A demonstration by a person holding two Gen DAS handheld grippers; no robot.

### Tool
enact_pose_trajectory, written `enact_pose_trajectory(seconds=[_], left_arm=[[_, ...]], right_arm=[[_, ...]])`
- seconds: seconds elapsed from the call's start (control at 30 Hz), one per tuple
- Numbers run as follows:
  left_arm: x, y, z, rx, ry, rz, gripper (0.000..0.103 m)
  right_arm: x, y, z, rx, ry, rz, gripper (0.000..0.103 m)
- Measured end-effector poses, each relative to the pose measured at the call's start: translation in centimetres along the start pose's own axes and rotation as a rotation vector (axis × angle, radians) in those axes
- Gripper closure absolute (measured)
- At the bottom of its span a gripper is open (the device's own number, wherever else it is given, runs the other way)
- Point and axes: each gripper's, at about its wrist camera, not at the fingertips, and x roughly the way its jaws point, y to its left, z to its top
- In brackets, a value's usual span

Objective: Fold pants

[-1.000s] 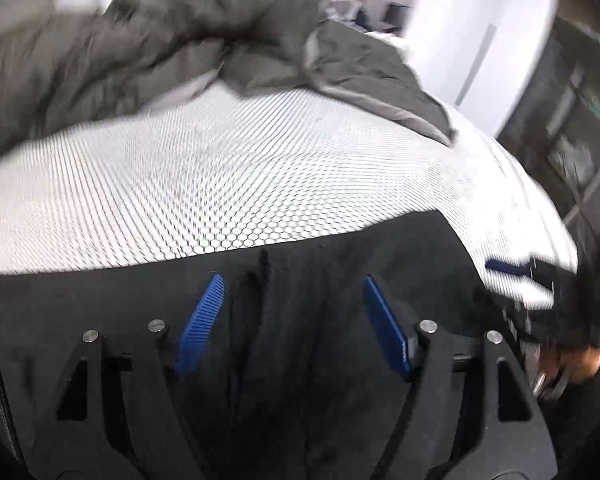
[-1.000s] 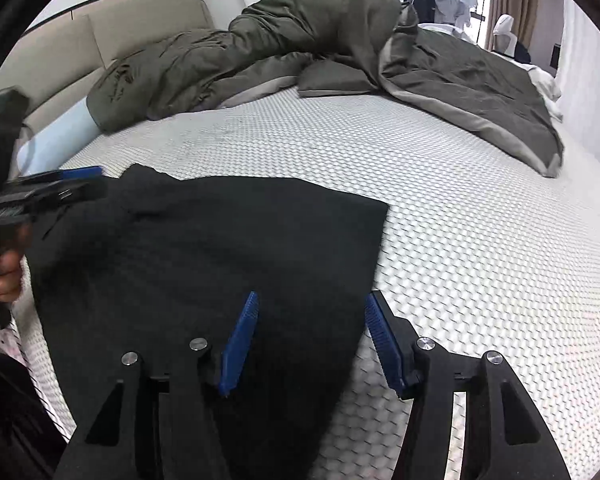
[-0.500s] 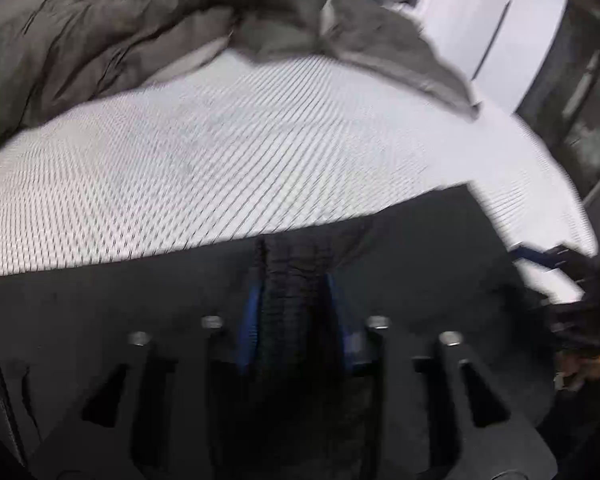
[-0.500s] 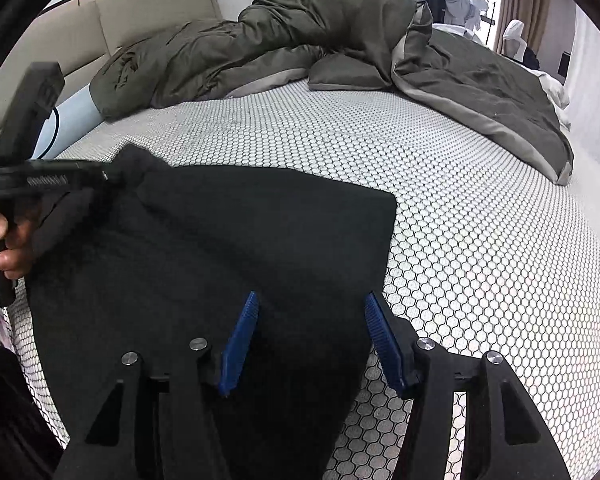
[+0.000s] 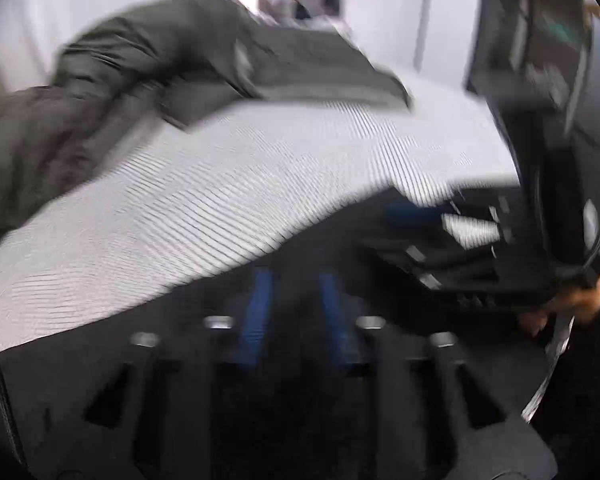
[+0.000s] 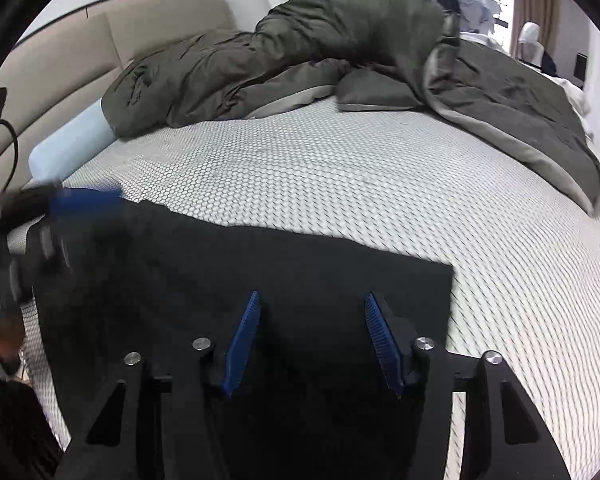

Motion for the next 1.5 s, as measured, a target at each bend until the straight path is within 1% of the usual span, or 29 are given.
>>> enact_pose_trajectory(seconds=[0.03,0.07,0.1,0.17,0.2,0.23,0.3,0.33,0.43,0.53,0.6,0.63,0.67,0.73,0.8,0.87,0.9,0.93,0.97,1.0,1.03,1.13,1.23,1.27,1.3,1.37,1.4,1.47,1.5], left_arm=[[1.9,0.1,-0.4,-0.002,0.050,0.000,0.091],[3.6,0.8,-0.8,-0.028,0.099,0.022,0.093],[4.8,1.6,-1.1,-0.057,0.130,0.023,0.101],[5.4,3.3,-1.4,-0.123,0.139,-0.034,0.102],[5.0,3.9,-1.5,-0.149,0.133,-0.054,0.102],[4.6,3.9,-1.6,-0.139,0.127,-0.045,0.102],[3.8,3.4,-2.0,-0.101,0.117,-0.010,0.102],[3.6,3.3,-2.0,-0.098,0.115,0.004,0.102],[1.5,2.8,-2.4,-0.089,0.097,0.047,0.102],[-2.0,1.2,-2.8,-0.059,0.046,0.052,0.098],[-3.4,-0.6,-3.5,-0.016,0.030,0.028,0.082],[-3.8,-1.7,-4.0,0.008,0.025,0.017,0.068],[-3.8,-2.4,-4.3,0.021,0.025,0.011,0.058],[-2.7,-3.5,-5.6,0.053,0.085,0.021,0.056],[-1.4,-3.4,-6.8,0.065,0.147,0.061,0.055],[-2.1,-2.7,-7.6,0.046,0.143,0.048,0.054],[-2.7,-2.4,-7.8,0.030,0.156,0.043,0.053],[-3.2,-2.0,-8.1,0.015,0.167,0.040,0.047],[-3.6,-1.8,-8.4,0.007,0.181,0.048,0.041],[-4.1,-1.7,-8.7,0.013,0.195,0.077,0.041],[-4.7,-1.6,-9.0,0.012,0.187,0.093,0.041],[-6.0,-0.8,-8.9,-0.038,0.149,0.093,0.041],[-6.7,0.7,-8.5,-0.117,0.113,0.114,0.041],[-6.5,1.5,-8.5,-0.142,0.119,0.126,0.041],[-5.7,2.2,-8.7,-0.173,0.155,0.149,0.041],[-4.7,3.2,-9.2,-0.203,0.184,0.150,0.040],[-4.4,3.4,-9.4,-0.213,0.188,0.144,0.038],[-4.3,3.8,-9.5,-0.229,0.190,0.143,0.036],[-4.4,4.0,-9.5,-0.239,0.191,0.137,0.036]], right_arm=[[1.0,0.4,0.5,-0.001,0.034,0.015,0.058],[1.9,0.5,0.7,-0.003,0.070,0.018,0.058],[2.5,0.6,0.7,-0.009,0.091,0.004,0.058],[3.6,0.4,0.1,-0.046,0.128,-0.078,0.060],[3.8,0.1,-0.2,-0.078,0.137,-0.152,0.061],[3.6,-0.5,-0.7,-0.103,0.131,-0.232,0.061],[2.8,-2.4,-1.4,-0.084,0.120,-0.310,0.060],[2.4,-3.4,-1.8,-0.053,0.119,-0.326,0.058],[-0.2,-6.1,-2.9,0.077,0.083,-0.253,0.058],[-4.2,-5.1,-4.0,0.059,-0.007,-0.171,0.058],[-6.0,-3.6,-4.9,0.041,-0.040,-0.064,0.058],[-6.4,-2.5,-5.5,0.020,-0.038,0.005,0.057],[-6.3,-1.7,-5.9,-0.001,-0.020,0.029,0.057],[-5.0,0.0,-7.1,-0.072,0.047,0.037,0.057],[-3.5,1.1,-8.6,-0.160,0.117,-0.040,0.057],[-4.0,0.4,-9.4,-0.170,0.108,-0.049,0.057],[-4.7,-0.5,-9.6,-0.147,0.109,-0.043,0.057],[-5.7,-1.8,-9.8,-0.110,0.100,-0.045,0.056],[-6.3,-2.7,-10.1,-0.088,0.099,-0.057,0.052],[-7.0,-4.1,-10.6,-0.040,0.110,-0.070,0.043],[-7.5,-5.3,-11.1,-0.001,0.110,-0.057,0.042],[-9.1,-8.0,-12.1,0.134,0.073,0.040,0.042],[-8.8,-9.5,-12.3,0.251,0.061,0.194,0.042],[-8.3,-10.0,-12.4,0.296,0.069,0.243,0.042],[-7.5,-10.0,-12.6,0.343,0.081,0.296,0.042],[-5.3,-10.7,-12.6,0.448,0.105,0.401,0.042],[-4.4,-11.0,-12.4,0.490,0.096,0.439,0.044],[-4.3,-10.1,-12.6,0.531,0.069,0.486,0.067],[-4.1,-10.1,-12.6,0.555,0.078,0.488,0.084]])
